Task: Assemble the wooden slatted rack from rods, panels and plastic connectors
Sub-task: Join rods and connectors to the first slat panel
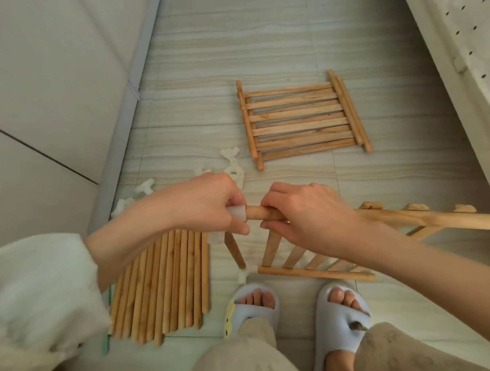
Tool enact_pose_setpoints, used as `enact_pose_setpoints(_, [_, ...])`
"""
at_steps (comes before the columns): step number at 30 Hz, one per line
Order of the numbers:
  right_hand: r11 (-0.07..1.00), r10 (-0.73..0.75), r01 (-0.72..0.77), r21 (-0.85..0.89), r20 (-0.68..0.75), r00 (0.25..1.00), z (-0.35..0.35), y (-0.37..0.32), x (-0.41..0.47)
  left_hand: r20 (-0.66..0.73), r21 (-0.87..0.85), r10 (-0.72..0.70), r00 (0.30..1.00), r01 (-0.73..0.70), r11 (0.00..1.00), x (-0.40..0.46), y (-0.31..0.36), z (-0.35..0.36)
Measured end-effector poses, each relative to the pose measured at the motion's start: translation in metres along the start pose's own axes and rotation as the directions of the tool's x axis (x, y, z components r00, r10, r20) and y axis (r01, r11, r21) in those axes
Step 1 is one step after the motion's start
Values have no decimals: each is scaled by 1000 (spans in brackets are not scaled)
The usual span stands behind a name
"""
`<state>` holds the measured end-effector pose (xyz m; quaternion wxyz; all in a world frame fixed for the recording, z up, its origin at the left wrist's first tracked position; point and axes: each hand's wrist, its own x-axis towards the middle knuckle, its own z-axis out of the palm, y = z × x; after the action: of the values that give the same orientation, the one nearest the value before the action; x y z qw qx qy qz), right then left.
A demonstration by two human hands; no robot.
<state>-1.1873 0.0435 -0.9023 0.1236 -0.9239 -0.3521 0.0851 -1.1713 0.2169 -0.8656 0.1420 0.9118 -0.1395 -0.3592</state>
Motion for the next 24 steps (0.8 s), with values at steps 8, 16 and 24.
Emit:
enact_pose_setpoints(8, [997, 36, -50, 62, 204, 978, -6, -11, 0, 35, -24, -72, 997, 73, 997, 9, 11, 34])
enact_pose_setpoints(16, [944, 230, -257, 210, 142, 963, -2, -20, -10, 10, -32, -91, 996, 92, 995, 6, 18, 44])
enact_pose_setpoints(24, [978, 141, -153, 144, 89, 986, 3, -23, -17, -38, -62, 33, 999, -36, 997, 5, 22, 56])
